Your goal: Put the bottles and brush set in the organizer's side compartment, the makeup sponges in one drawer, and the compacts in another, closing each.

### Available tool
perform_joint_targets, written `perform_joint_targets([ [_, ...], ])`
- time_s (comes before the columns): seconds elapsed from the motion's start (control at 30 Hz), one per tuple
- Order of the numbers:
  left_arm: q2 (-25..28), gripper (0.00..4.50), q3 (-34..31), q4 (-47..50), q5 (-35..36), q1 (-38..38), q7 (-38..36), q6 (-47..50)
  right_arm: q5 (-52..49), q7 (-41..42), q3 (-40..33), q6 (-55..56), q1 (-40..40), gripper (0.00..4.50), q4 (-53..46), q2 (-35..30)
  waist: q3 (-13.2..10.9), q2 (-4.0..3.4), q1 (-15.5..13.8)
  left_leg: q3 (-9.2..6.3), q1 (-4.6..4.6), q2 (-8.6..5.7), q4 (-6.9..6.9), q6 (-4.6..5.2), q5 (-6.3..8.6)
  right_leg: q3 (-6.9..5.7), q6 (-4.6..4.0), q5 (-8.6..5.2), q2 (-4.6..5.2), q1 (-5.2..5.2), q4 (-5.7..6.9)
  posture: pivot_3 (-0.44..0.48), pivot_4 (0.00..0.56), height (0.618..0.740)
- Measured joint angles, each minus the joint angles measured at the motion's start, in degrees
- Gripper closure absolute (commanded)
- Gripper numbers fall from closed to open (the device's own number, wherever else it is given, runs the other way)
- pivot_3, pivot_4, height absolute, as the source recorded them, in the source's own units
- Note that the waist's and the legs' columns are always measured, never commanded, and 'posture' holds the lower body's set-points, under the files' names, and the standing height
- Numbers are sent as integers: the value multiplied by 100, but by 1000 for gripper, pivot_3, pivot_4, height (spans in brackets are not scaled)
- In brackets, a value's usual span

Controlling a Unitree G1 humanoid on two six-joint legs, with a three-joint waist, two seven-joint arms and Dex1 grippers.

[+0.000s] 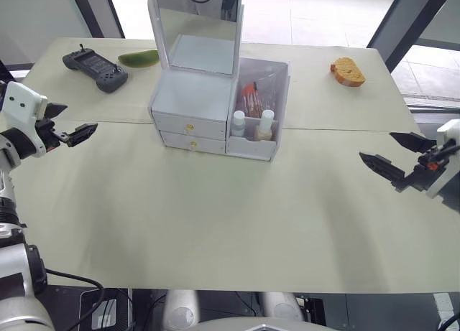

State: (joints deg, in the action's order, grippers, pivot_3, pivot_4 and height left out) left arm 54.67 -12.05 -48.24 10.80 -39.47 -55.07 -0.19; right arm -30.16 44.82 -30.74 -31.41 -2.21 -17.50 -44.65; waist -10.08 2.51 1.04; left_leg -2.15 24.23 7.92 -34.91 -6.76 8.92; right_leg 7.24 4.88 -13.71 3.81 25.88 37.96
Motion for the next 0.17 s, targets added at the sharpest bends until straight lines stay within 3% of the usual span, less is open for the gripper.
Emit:
perform_joint_targets([
  [0.17,-4,30,-30,-74,-74,-28,154,-64,167,-380,-46,763,156,0,-249,633,0,0,-4,0,0,1,2,-3,-2,-1,0,0,0,0,3,0,150,705],
])
